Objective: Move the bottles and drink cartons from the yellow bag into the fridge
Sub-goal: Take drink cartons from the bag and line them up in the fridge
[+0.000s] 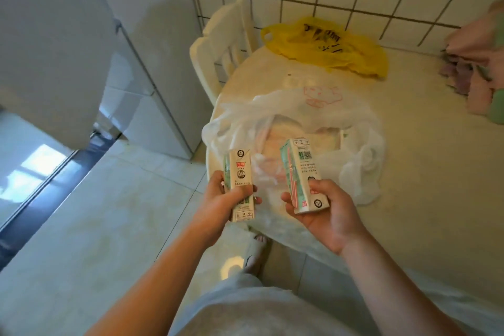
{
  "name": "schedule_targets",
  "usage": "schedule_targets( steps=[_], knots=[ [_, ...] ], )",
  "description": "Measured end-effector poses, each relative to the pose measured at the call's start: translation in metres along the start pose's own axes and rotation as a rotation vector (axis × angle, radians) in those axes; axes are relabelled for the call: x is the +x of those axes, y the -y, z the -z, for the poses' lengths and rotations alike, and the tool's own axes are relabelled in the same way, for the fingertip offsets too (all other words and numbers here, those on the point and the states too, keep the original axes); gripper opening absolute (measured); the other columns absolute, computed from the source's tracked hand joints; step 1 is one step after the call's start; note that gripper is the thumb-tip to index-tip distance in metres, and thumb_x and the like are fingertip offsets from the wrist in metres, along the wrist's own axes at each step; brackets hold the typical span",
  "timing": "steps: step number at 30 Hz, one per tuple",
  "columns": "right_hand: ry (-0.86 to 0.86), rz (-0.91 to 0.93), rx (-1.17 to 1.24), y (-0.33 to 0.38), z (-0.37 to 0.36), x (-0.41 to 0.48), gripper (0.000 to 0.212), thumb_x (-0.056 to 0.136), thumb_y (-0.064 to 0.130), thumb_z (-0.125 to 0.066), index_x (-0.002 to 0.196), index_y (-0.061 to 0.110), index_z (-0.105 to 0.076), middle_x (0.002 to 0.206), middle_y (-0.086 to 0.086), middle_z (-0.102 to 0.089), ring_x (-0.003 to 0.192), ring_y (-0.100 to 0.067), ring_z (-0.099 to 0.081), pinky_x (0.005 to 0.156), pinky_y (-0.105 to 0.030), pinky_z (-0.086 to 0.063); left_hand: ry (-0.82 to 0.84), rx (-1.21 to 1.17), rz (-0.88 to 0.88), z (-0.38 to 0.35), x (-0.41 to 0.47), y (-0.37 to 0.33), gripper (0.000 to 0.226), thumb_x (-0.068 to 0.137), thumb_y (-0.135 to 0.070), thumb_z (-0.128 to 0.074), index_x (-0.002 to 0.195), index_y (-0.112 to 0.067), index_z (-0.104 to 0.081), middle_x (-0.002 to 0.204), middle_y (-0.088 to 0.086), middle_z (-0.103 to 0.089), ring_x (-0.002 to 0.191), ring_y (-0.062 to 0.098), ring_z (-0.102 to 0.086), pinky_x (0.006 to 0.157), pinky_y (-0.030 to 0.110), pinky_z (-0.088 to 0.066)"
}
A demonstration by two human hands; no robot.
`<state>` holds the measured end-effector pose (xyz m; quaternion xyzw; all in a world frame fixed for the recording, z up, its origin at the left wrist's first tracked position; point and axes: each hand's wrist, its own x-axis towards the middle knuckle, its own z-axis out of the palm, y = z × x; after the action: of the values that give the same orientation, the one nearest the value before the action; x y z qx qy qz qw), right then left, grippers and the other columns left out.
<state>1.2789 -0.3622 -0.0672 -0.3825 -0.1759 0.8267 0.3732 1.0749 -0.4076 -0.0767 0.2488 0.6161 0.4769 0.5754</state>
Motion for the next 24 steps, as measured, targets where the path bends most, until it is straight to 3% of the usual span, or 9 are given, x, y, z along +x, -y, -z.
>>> schedule_targets(
  steps=[4,7,10,13,17,20,24],
  knots=[
    [0.060,-0.048,-0.122,-0.028,-0.017,-0.008,0.048,0.075,0.010,-0.062,0.123,0.012,-0.057,0.109,-0.015,-0.068,0.078,-0.030,-0.069,0.060,-0.033,-0.057,-0.096,0.172,-0.118,0.021,-0.037,0.006,0.049,0.076,-0.030,-0.083,0.116,-0.019,-0.057,0.096,0.002,-0.074,0.085,0.021,-0.074,0.063,0.031,-0.058],
    [0.084,-0.048,-0.255,-0.048,-0.032,-0.009,0.047,0.079,0.014,-0.070,0.123,0.015,-0.053,0.110,-0.014,-0.071,0.073,-0.026,-0.068,0.059,-0.031,-0.054,-0.185,0.157,-0.129,0.036,-0.060,0.009,0.026,0.090,-0.035,-0.065,0.112,-0.023,-0.062,0.096,0.000,-0.074,0.085,0.018,-0.074,0.063,0.028,-0.057],
    [0.089,-0.058,-0.377,-0.072,-0.051,-0.008,0.048,0.075,0.035,-0.068,0.118,0.021,-0.053,0.103,-0.010,-0.070,0.073,-0.019,-0.067,0.063,-0.035,-0.053,-0.304,0.054,-0.089,0.062,-0.080,0.016,0.013,0.099,-0.040,-0.048,0.102,-0.035,-0.060,0.089,-0.005,-0.075,0.077,0.007,-0.073,0.059,0.024,-0.055],
    [0.148,-0.090,-0.462,-0.102,-0.077,-0.004,0.052,0.076,0.041,-0.064,0.123,0.024,-0.052,0.105,-0.008,-0.071,0.085,-0.021,-0.067,0.066,-0.038,-0.054,-0.385,-0.082,-0.037,0.098,-0.100,0.024,0.023,0.098,-0.047,-0.046,0.112,-0.034,-0.059,0.095,-0.003,-0.076,0.082,0.011,-0.073,0.063,0.029,-0.055],
    [0.295,-0.113,-0.537,-0.147,-0.117,0.004,0.049,0.081,0.015,-0.069,0.125,0.031,-0.055,0.112,-0.008,-0.070,0.093,-0.029,-0.068,0.071,-0.040,-0.055,-0.479,-0.208,-0.013,0.159,-0.131,0.035,0.027,0.098,-0.044,-0.050,0.119,-0.030,-0.059,0.106,0.005,-0.072,0.093,0.019,-0.070,0.065,0.031,-0.055],
    [0.384,-0.039,-0.778,-0.183,-0.154,0.011,0.063,0.083,0.000,-0.071,0.131,0.036,-0.052,0.109,-0.004,-0.071,0.094,-0.023,-0.071,0.075,-0.036,-0.058,-0.555,-0.271,-0.019,0.214,-0.155,0.043,0.027,0.098,-0.034,-0.055,0.122,-0.023,-0.060,0.108,0.009,-0.070,0.091,0.023,-0.069,0.068,0.036,-0.056],
    [0.460,0.061,-1.019,-0.237,-0.214,0.020,0.068,0.078,0.002,-0.079,0.129,0.037,-0.050,0.110,-0.004,-0.067,0.095,-0.016,-0.070,0.070,-0.029,-0.058,-0.640,-0.281,-0.013,0.298,-0.182,0.056,0.023,0.097,-0.015,-0.055,0.118,-0.023,-0.060,0.108,0.011,-0.069,0.093,0.029,-0.067,0.082,0.051,-0.055]
  ],
)
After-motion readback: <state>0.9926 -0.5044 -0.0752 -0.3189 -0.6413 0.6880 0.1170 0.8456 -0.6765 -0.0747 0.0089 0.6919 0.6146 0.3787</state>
